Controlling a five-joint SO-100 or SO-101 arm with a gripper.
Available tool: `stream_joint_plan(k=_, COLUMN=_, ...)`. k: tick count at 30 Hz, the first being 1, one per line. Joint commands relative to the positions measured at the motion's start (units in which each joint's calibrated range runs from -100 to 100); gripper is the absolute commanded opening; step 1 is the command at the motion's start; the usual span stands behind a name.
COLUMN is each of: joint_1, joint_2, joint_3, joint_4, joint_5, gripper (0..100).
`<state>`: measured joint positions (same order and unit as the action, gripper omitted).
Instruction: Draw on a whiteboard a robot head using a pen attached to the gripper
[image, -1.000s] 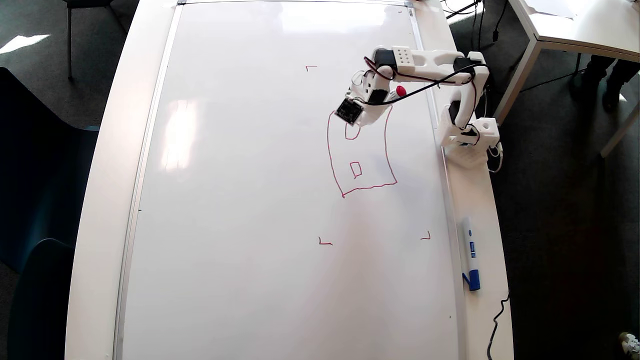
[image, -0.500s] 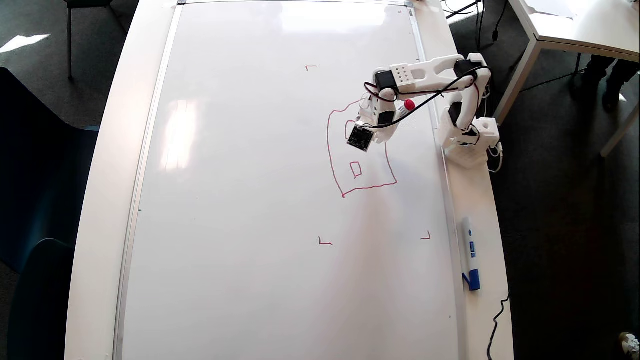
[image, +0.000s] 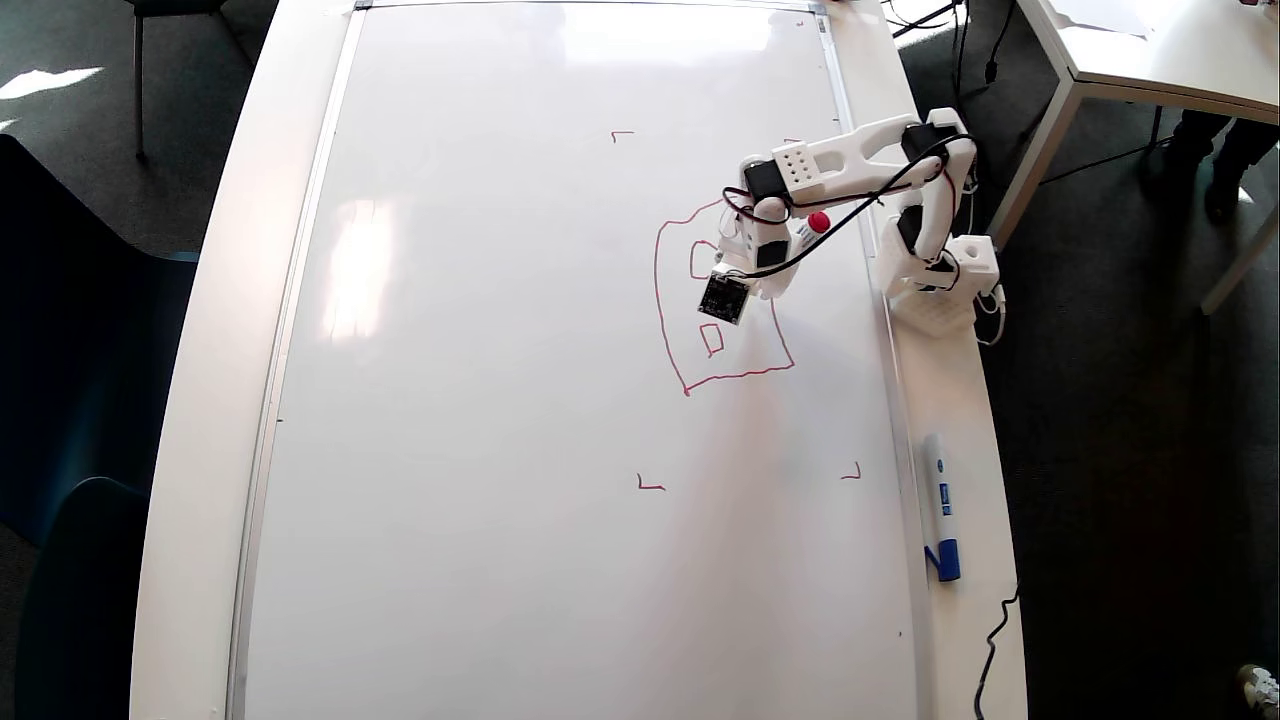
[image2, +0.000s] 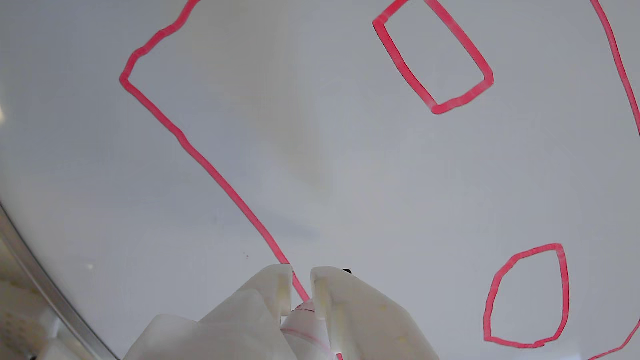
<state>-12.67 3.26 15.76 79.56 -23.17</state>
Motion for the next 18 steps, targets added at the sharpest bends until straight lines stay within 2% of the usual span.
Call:
stream_joint_plan(k=1, joint_1=-0.3, joint_2=1.1, joint_3=-4.5, joint_4=-0.2, joint_5=-0.3, gripper=1)
stream_joint_plan(k=8, joint_1=-0.3, joint_2=6.1, joint_3=-12.4, joint_4=-0.2, joint_5=-0.3, gripper=1)
stream_joint_plan(k=18, joint_1=-0.6, joint_2=8.6, joint_3=-12.8, joint_4=-0.2, joint_5=-0.3, gripper=1)
